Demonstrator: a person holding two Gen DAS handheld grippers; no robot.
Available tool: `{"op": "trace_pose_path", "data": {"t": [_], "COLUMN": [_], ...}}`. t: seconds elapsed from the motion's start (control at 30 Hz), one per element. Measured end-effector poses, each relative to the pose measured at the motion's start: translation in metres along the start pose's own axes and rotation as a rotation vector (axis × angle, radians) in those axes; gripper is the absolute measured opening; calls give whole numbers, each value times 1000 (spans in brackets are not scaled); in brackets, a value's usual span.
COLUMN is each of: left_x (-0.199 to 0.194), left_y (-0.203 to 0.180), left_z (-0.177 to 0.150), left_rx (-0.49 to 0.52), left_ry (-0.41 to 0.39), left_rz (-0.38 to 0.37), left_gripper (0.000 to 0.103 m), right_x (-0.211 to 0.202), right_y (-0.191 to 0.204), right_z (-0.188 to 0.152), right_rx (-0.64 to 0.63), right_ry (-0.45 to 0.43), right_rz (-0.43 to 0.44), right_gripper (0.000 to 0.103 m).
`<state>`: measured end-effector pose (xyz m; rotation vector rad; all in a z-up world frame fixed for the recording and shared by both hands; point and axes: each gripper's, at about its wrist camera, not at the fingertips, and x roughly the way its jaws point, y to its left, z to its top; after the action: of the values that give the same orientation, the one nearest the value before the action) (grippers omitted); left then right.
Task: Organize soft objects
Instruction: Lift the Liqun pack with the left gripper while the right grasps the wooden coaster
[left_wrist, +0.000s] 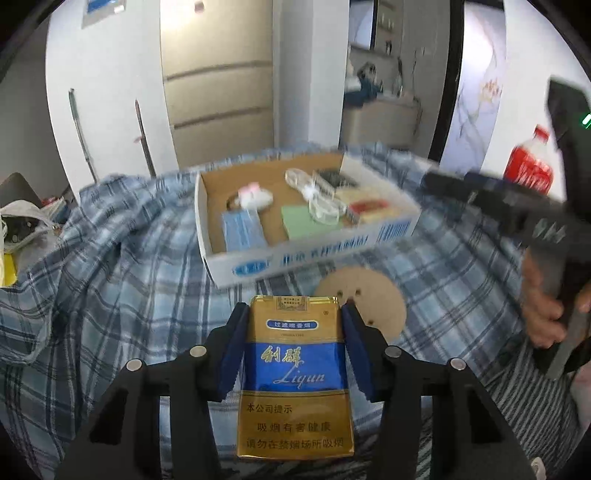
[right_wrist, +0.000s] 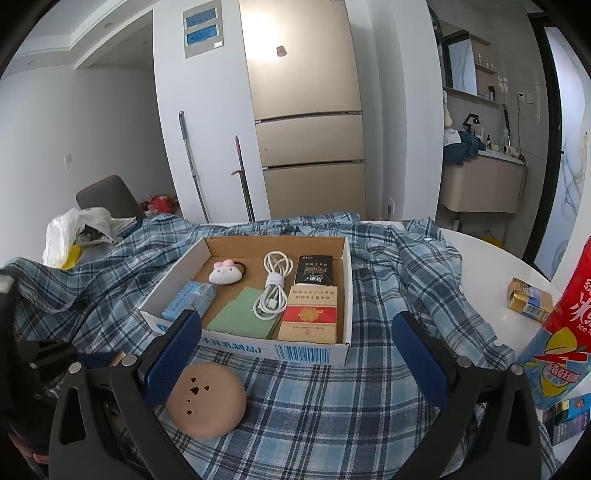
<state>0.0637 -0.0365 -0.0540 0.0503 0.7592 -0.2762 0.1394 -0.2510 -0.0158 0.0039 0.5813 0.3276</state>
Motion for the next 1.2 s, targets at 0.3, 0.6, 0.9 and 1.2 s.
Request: {"op": "trace_pose_path", "data": {"t": [0.3,0.6,0.9,1.2], "left_x": [-22,-31,-27,-27], "left_y": [5,11,13,14], "left_z": [6,3,2,2], "left_rx": [-12,-39,-61,-60], "left_ry": [-123,-191,-169,-165], "left_rz": [104,152,158,149], "left_gripper": [52,53,53,53], "right_x": [13,49,67,70], "right_y": [43,73,88,86], "right_z": [-12,-39,-56,-58], "right_rx": [-218,-346,-434,-423], "right_ry": [118,319,425,446], "right_rz": [96,176,131,156], "right_gripper": [103,91,93,84]}}
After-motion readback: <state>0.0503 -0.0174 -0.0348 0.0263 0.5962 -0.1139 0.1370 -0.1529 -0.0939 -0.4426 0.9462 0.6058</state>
